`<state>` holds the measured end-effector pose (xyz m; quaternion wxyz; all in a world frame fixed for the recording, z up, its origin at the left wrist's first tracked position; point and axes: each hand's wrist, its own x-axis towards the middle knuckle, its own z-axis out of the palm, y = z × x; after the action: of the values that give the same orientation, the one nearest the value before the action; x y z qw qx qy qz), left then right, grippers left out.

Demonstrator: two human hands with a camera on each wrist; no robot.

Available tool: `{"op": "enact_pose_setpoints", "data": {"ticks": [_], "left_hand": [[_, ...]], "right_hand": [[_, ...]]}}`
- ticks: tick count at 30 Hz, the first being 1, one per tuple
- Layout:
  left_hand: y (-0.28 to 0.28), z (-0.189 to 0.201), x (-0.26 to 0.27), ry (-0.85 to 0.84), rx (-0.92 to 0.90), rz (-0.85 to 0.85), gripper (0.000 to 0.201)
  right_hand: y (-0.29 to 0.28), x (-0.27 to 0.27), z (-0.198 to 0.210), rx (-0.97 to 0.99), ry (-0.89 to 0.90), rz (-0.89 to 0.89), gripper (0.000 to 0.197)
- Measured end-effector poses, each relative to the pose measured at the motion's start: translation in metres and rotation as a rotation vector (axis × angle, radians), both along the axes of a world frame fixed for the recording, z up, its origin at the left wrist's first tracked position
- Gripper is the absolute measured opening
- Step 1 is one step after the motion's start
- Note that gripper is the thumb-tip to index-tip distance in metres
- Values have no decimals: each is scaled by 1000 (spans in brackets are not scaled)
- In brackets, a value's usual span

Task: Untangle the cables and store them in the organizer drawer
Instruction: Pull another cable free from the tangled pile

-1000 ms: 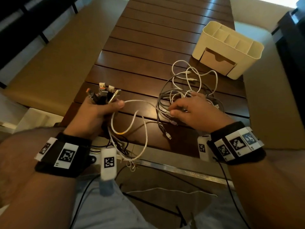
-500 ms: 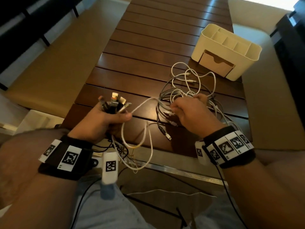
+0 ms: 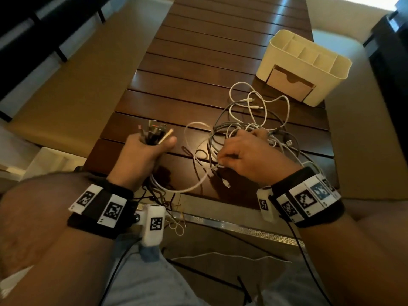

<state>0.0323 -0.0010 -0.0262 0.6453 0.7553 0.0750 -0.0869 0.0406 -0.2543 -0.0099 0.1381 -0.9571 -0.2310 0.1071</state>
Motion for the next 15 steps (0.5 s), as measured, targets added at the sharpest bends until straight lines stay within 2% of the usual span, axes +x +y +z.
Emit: {"op": "enact_pose_setpoints", "data": {"ticks": [2,5,9,12,15], "left_hand": [[-7,-1,-2,-74,88,-129,19],[-13,-3,-4,-112,138,-181,15],[-20,4,-12,-163,63,-239,18],[-25,5,-15,-163,40,-296,25],[-28,1,-13,-166,68,-341,8]], "right_hand": [[5,-1,-2,-6,-22,41,20],[12,-3,-4,60,-62,57,19],[18,-7,-5,300,-164,-32,25],[22,-7,-4,398,-219,-48,25],[23,-7,-7,436,-230,-45,20]]}}
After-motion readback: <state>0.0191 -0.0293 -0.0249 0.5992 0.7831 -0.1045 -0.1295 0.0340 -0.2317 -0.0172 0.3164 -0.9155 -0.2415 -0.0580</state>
